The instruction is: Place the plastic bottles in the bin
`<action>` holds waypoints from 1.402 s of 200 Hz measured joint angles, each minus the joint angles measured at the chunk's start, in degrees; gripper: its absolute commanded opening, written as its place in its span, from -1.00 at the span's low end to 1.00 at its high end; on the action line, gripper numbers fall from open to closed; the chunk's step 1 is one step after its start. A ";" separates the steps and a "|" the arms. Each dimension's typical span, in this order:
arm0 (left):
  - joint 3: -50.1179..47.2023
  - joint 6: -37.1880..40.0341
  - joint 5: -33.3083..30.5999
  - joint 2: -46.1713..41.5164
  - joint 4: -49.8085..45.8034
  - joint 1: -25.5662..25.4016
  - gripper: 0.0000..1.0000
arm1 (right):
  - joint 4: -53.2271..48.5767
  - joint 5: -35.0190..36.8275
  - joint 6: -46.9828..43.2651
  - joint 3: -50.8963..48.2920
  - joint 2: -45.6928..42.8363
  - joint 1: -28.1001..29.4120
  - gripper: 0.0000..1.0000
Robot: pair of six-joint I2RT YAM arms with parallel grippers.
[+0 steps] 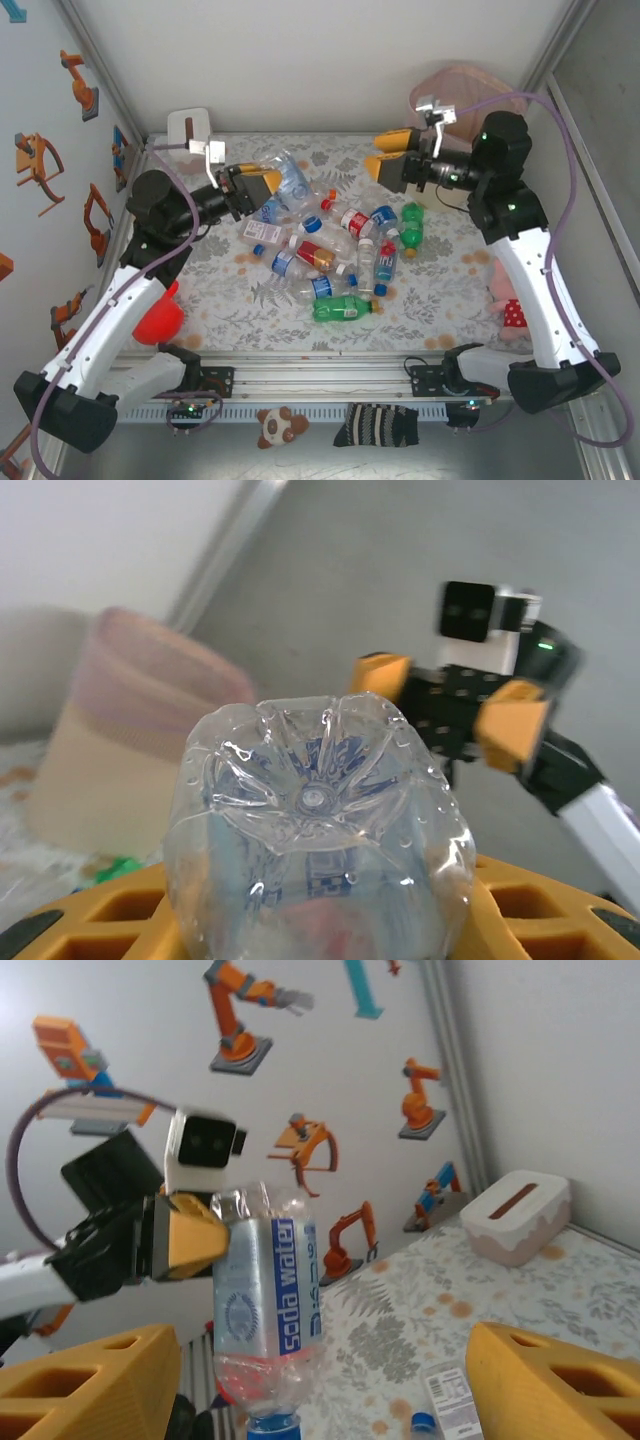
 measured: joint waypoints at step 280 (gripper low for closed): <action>7.52 7.87 17.55 9.07 6.08 -6.08 -0.07 | -14.91 -2.34 -17.09 6.05 6.82 15.98 0.02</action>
